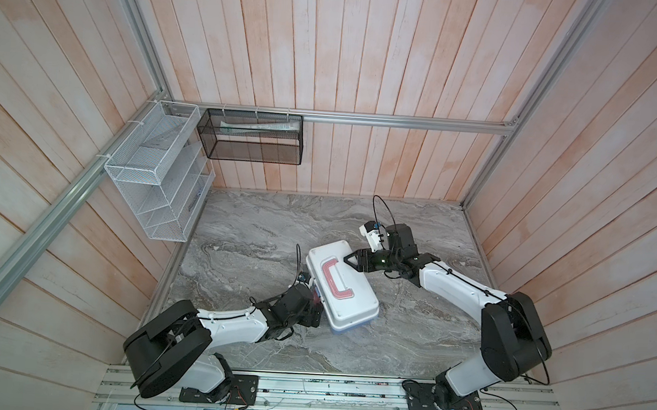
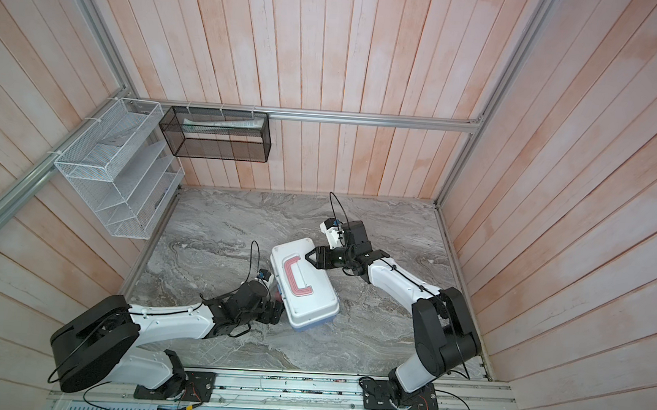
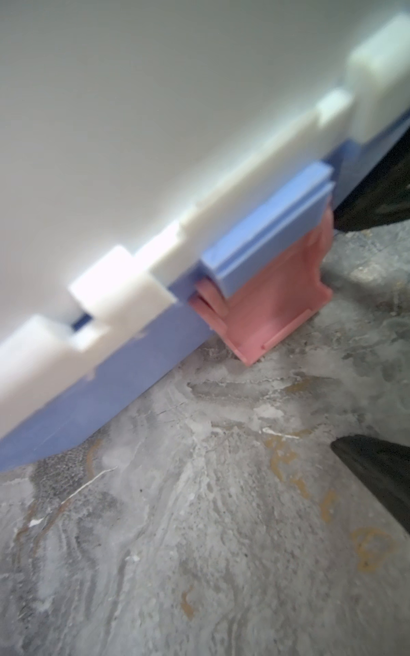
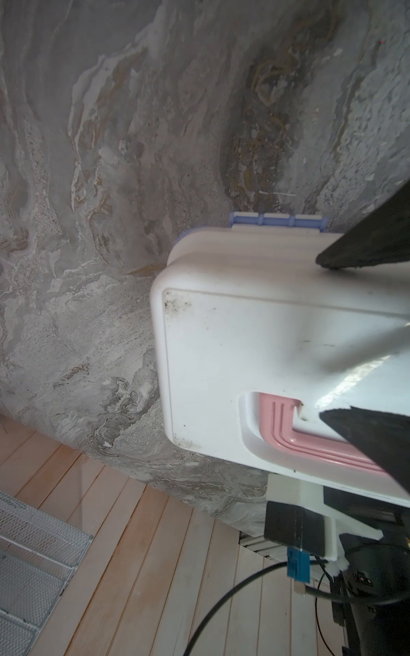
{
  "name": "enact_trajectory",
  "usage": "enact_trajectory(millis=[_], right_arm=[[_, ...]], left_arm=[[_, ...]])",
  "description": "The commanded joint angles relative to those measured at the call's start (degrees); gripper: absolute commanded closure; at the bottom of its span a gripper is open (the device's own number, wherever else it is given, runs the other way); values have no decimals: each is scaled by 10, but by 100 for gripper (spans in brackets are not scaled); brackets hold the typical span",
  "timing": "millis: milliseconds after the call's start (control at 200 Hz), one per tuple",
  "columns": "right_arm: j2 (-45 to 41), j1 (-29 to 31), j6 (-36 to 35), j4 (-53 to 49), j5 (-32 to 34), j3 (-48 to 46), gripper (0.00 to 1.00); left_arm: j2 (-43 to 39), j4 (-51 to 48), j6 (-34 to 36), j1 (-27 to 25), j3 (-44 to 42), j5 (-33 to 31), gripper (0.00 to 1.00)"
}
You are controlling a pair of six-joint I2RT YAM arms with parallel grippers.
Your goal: Pack the tool kit
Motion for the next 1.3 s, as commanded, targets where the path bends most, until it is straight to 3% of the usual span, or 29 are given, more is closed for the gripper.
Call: enact_trajectory(millis=[0,215,550,890,1295], right_arm=[[4,6,5,11,-18,3,40],[0,6,4,7,-21,-4,40],[-36,6,12,17,-12,-45,40],[-62,5,22,31,-13,-80,40],[-74,2,25,35,-13,-95,40]], left_arm=[[13,11,2,-1,-20,-15,8],[24,105,28,-1,-61,-3,7],[42,154,46,-11,-88,-24,7],[72,58,-39,-12,-40,-163,7],[7,-57,-132,-17,-36,-211,9]])
